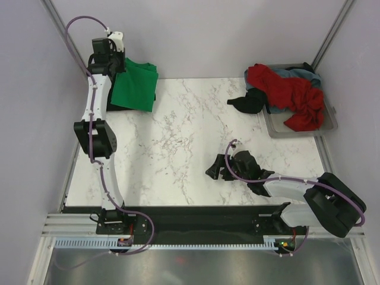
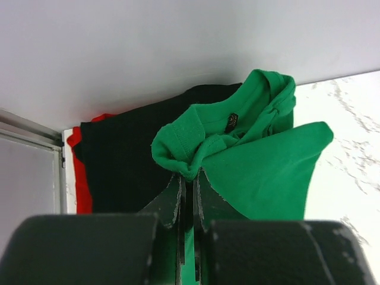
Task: Fold and stack the t-shirts
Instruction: Neatly place the folded tshirt to the corner, then reset both grippers
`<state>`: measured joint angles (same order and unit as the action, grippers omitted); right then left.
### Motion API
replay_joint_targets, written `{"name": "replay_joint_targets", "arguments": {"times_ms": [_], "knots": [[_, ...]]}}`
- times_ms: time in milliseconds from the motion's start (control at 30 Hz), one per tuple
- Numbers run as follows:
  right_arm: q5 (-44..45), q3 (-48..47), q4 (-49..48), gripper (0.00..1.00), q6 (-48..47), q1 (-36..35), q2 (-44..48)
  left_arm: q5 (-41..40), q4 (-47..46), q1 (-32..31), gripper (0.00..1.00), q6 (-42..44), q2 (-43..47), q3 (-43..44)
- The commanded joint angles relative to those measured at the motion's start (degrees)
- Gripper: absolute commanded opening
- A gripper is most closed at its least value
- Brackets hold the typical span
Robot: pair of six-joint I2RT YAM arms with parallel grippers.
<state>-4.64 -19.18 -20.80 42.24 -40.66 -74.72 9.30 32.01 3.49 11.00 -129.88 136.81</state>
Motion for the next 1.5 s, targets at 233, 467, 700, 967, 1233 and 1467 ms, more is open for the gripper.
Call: {"name": "replay_joint_targets", "arguments": {"times_ms": [233, 467, 700, 967, 1233, 1467], "knots": [[0.9, 1.7, 11.6, 0.91, -0.6, -0.5, -4.6, -3.7, -14.1, 6.0, 0.02, -5.5, -8.7, 5.9], [1.2, 1.3, 11.8, 0.91, -0.6, -0.6, -4.8, -7.9, -25.0, 6.6, 0.99, -9.7, -14.7, 5.8], [1.8, 1.1, 12.3, 0.91, -0.5, -1.0, -4.6, -12.0, -21.9, 6.0, 1.0, -15.3, -5.4, 0.8], [4.3, 1.3, 13.1, 0.9, 0.1, -2.5, -2.5, -14.6, -18.3, 2.1, 1.0, -21.5, 19.4, -25.5], [7.5, 2.3, 16.8, 0.91, 0.9, -3.7, 4.8, 3.9, -4.5, -0.2, 1.0, -27.0, 46.3, -50.5], [10.2, -1.9, 29.9, 0.92, 2.6, -4.9, 17.2, 7.0, 1.0, -0.5, 1.0, -25.9, 69.5, -78.7]]}}
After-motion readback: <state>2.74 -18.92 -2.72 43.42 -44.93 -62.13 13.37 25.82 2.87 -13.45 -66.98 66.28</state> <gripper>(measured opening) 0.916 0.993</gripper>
